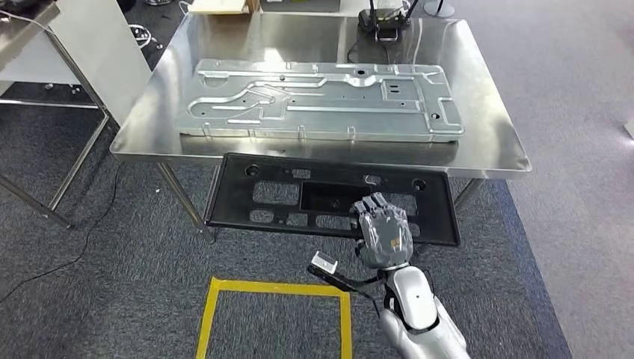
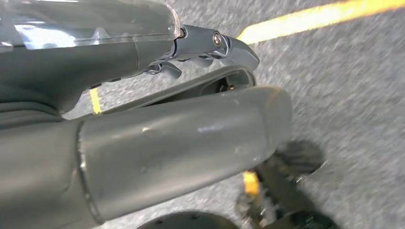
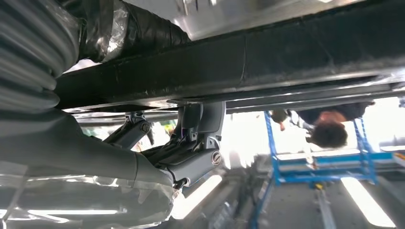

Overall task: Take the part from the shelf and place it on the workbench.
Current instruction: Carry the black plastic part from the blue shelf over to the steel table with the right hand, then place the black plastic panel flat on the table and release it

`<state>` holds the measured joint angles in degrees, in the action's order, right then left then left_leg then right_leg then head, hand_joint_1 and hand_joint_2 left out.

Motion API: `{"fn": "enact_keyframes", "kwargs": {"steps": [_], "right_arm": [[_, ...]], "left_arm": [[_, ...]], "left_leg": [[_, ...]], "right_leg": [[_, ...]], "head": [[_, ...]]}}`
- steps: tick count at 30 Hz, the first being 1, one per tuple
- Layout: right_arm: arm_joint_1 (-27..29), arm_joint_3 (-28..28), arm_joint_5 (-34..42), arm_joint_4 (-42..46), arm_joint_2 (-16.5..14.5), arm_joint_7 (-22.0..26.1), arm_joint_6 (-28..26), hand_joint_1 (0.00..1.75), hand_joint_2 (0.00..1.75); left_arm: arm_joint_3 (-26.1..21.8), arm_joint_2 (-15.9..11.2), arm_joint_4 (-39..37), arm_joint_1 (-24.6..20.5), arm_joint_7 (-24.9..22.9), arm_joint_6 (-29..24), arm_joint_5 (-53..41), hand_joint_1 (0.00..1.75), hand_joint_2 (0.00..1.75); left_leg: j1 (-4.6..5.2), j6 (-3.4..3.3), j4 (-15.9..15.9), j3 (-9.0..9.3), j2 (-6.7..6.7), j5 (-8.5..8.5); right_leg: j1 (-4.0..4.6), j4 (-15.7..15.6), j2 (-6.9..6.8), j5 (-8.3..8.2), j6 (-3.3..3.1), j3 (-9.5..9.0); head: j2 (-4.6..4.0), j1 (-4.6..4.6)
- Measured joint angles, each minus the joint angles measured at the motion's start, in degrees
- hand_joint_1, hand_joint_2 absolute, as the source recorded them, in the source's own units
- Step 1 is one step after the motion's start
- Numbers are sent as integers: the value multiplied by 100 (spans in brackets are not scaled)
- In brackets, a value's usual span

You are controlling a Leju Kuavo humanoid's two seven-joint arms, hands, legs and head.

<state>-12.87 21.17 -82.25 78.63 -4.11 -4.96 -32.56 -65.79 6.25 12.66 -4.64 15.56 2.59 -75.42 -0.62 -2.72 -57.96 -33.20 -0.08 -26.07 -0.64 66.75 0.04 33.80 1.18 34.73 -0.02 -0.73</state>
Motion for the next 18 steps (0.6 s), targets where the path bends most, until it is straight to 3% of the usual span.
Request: {"fn": "enact_keyframes", "kwargs": {"steps": [2,3,4,6,7,8,10,13,15,17,18], "right_arm": [[-72,20,3,-120,56,-51,89,175,175],[-103,25,5,-175,94,-80,142,175,175],[-143,28,4,-229,145,-108,195,175,175],[-256,33,3,-326,266,-153,292,175,175],[-330,32,3,-371,333,-170,342,175,175],[-412,27,4,-410,396,-180,399,175,175],[-569,1,10,-472,516,-185,516,175,175],[-682,-95,30,-524,677,-200,623,175,175],[-725,-162,45,-546,763,-202,646,175,175],[-758,-206,55,-565,831,-199,663,175,175],[-761,-220,55,-578,858,-200,673,175,175]], "left_arm": [[1,0,0,-15,8,13,-10,0,0],[2,0,0,-15,9,20,-15,0,0],[4,0,0,-12,9,28,-22,0,0],[9,3,-1,7,9,42,-32,0,0],[13,5,-2,10,9,49,-37,0,0],[19,7,-4,10,8,55,-40,0,0],[27,9,-7,-7,8,70,-42,0,0],[31,6,-7,-19,8,84,-32,0,0],[31,5,-7,-10,7,84,-25,0,0],[31,5,-7,-6,5,84,-21,0,0],[31,4,-7,-2,2,84,-20,0,0]], "left_leg": [[6,-32,-2,58,-11,-53],[7,-34,-7,97,-22,-87],[7,-31,-15,143,-32,-127],[7,-7,-36,234,-42,-221],[18,19,-53,267,-44,-268],[25,50,-61,283,-44,-301],[37,110,-54,296,-39,-333],[38,177,-95,305,-32,-406],[16,224,-604,45,-27,-645],[-7,264,-1398,-438,-24,-903],[-15,277,-1636,-621,-24,-909]], "right_leg": [[-14,671,0,152,33,444],[-19,781,-1,76,46,569],[-23,671,-2,-117,51,589],[-21,1,-2,-632,28,381],[-5,-332,-2,-796,2,253],[12,-552,-2,-867,-29,162],[44,-691,4,-826,-83,106],[-8,-790,3,-804,-156,26],[-43,-846,-10,-788,-200,-49],[-48,-850,-10,-746,-220,-94],[-51,-847,-9,-718,-215,-120]], "head": [[0,1],[-1,1],[0,1],[1,0],[1,1],[1,1],[0,6],[1,10],[1,9],[-1,10],[-1,11]]}}
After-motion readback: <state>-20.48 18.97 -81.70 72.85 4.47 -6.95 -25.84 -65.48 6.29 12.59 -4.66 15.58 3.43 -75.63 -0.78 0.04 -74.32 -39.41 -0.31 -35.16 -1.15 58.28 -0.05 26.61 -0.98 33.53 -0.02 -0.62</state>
